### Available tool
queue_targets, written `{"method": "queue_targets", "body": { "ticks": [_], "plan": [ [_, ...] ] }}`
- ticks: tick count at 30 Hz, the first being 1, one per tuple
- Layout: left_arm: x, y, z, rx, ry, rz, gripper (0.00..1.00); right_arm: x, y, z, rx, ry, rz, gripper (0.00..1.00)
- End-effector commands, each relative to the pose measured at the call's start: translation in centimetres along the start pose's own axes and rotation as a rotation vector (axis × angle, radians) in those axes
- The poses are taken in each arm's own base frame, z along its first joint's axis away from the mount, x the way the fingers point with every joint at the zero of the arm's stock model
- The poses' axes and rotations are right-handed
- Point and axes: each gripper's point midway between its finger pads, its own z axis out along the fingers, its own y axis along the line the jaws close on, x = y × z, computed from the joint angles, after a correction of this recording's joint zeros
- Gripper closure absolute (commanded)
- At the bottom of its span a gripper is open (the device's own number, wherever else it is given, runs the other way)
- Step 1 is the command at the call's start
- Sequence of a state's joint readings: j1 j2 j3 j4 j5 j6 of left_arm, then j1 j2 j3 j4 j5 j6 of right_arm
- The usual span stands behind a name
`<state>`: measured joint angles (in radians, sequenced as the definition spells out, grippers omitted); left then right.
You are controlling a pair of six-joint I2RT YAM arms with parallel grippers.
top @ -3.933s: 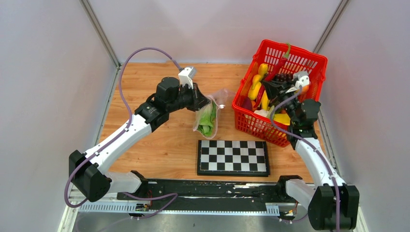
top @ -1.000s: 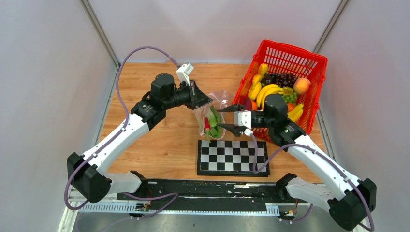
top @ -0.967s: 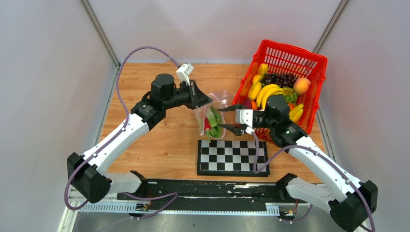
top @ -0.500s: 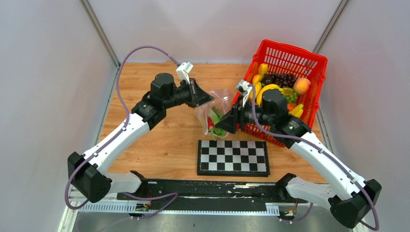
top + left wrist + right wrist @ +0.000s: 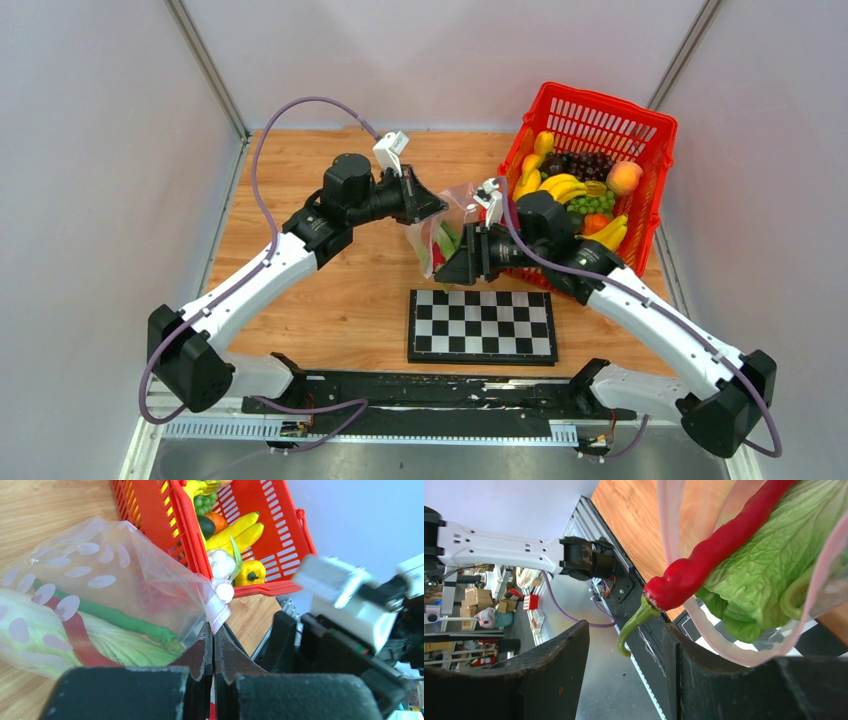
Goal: Place the food in the zip-top bag and seal the zipper
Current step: Place the fake vegetable in the zipper food storage bag.
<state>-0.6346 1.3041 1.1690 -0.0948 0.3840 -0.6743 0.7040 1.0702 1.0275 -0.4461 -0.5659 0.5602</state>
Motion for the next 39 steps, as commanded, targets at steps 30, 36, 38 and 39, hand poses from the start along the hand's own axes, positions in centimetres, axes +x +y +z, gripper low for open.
{"method": "queue_targets", "body": {
  "ticks": [30,36,38,39],
  "plan": [
    [-1.1,-1.6,-1.0,0.036,-0.044,0.049,1.0,-6.8,-7.3,6.5,0.382,-0.089,-0.162,0.98],
    [-1.3,-2.1,-1.3,0.048,-0.057,0.045,1.0,-6.9,-9.9,6.8,0.531,-0.085,-0.206,0.87],
    [-1.4,-2.1,-1.3,0.048,-0.062,0.043,1.0,-7.3,-10.6,6.7,0.556,-0.119,-0.232,0.85],
    [-1.4,-2.1,-1.3,0.049,-0.063,0.041,1.0,-7.4,-10.8,6.7,0.559,-0.129,-0.241,0.85]
  ]
}}
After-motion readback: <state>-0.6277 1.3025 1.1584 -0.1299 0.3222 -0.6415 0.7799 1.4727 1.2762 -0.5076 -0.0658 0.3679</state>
